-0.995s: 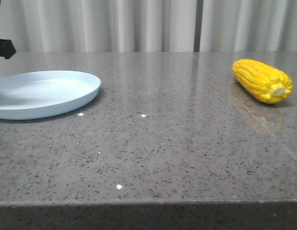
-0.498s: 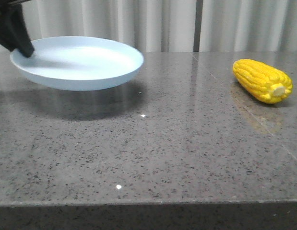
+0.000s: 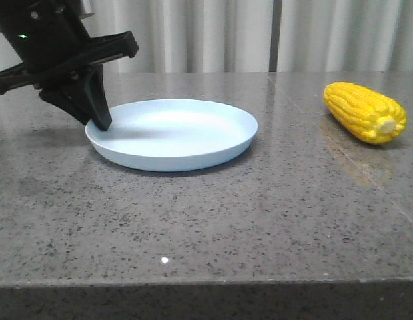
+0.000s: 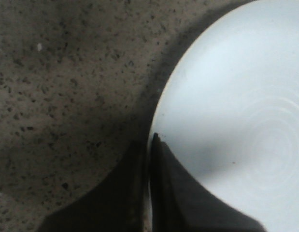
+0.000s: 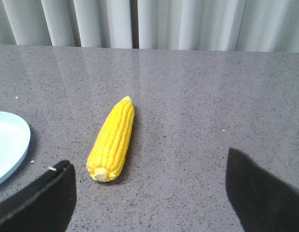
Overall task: Place corn on plate with both arms
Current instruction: 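Drag the plate toward the table center with the left gripper, release, then lower the right gripper over the yellow corn cob and grasp it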
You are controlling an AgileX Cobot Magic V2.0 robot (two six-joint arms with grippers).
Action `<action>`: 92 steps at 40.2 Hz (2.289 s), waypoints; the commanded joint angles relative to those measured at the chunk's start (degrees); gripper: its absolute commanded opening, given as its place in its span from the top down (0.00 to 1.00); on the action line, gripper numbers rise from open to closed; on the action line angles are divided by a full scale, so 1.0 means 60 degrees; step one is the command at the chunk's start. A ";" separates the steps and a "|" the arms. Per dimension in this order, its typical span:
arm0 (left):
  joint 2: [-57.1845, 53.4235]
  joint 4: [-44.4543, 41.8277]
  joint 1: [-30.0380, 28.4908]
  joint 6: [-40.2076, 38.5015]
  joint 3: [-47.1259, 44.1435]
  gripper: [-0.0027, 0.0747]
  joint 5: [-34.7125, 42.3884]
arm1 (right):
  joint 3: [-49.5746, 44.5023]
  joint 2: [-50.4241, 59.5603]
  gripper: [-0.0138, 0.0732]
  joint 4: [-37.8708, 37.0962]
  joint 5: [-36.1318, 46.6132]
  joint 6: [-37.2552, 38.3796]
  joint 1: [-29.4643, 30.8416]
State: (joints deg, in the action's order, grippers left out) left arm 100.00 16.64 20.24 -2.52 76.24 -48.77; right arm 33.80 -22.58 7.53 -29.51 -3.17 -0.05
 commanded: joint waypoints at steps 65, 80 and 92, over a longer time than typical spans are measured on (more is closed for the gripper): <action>-1.5724 -0.4467 -0.0884 -0.0802 -0.8790 0.99 0.4466 | 0.0336 -0.0132 0.10 -0.0003 0.0653 -0.0053 -0.0009; -1.6155 -0.4467 -0.0884 -0.0802 -0.8829 0.99 0.4466 | 0.0673 -0.0868 0.10 0.0365 0.1080 -0.0053 -0.0009; -1.6155 -0.4467 -0.0884 -0.0802 -0.8829 0.99 0.4466 | 0.2852 -0.5193 0.10 0.0963 -0.0582 -0.0053 -0.0079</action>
State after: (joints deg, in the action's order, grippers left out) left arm 2.39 -9.94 14.59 -7.35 21.80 -26.64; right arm 46.37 -48.16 11.22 -34.08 -3.17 -0.21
